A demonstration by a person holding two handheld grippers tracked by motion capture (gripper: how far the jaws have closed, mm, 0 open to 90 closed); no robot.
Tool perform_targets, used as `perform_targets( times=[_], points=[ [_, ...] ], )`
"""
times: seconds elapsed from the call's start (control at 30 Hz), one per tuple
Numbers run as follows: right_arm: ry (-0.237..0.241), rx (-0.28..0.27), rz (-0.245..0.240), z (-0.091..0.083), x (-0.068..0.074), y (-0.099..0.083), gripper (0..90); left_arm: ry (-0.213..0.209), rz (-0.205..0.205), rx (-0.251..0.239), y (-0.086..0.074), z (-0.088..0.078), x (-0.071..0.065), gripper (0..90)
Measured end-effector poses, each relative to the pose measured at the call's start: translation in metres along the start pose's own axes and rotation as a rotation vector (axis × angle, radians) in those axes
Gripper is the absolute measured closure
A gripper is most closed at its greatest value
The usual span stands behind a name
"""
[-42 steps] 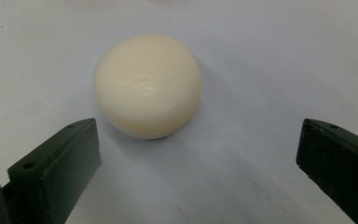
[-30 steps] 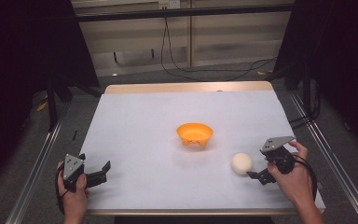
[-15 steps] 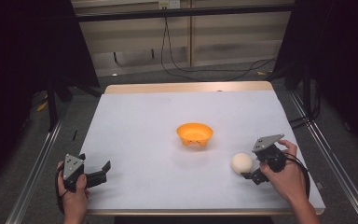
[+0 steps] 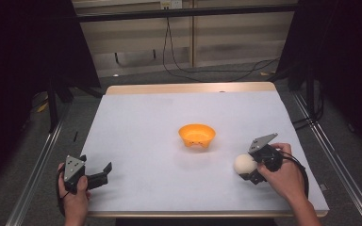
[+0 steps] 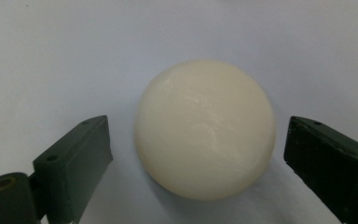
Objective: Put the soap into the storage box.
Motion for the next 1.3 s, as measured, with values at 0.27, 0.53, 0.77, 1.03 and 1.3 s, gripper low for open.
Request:
perform_targets(
  times=[0.27, 0.53, 0.77, 1.03, 1.3],
  points=[
    [0.012, 0.028, -0.001, 0.0030, -0.0005, 0.0019, 13.8, -0.001, 0.000, 0.000, 0.0000, 0.0000, 0.0003, 0.0],
    [0.007, 0.047, -0.005, 0.0076, -0.0014, 0.0050, 19.7, -0.006, -0.002, -0.001, 0.0000, 0.0000, 0.0007, 0.0],
    [0.009, 0.060, 0.005, 0.0071, -0.0027, 0.0044, 22.8, 0.002, 0.013, 0.010, -0.0001, -0.0007, 0.0012, 0.0],
    [0.024, 0.052, 0.003, 0.0081, -0.0047, 0.0039, 22.9, -0.001, -0.001, -0.001, 0.0000, 0.0001, 0.0002, 0.0],
    [0.047, 0.050, 0.009, 0.0093, -0.0071, 0.0031, 23.0, -0.002, 0.004, 0.004, -0.0001, -0.0004, 0.0012, 0.0]
  ],
)
Point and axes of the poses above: each handheld gripper's, and its own axes: z roughly forward along the jaws, y roughly out of its top, x roughly to its left, the point moved 1 cm from there along z, roughly forward along the jaws, and after that the axes turned 10 degrees about x, right-handed, at the moved point
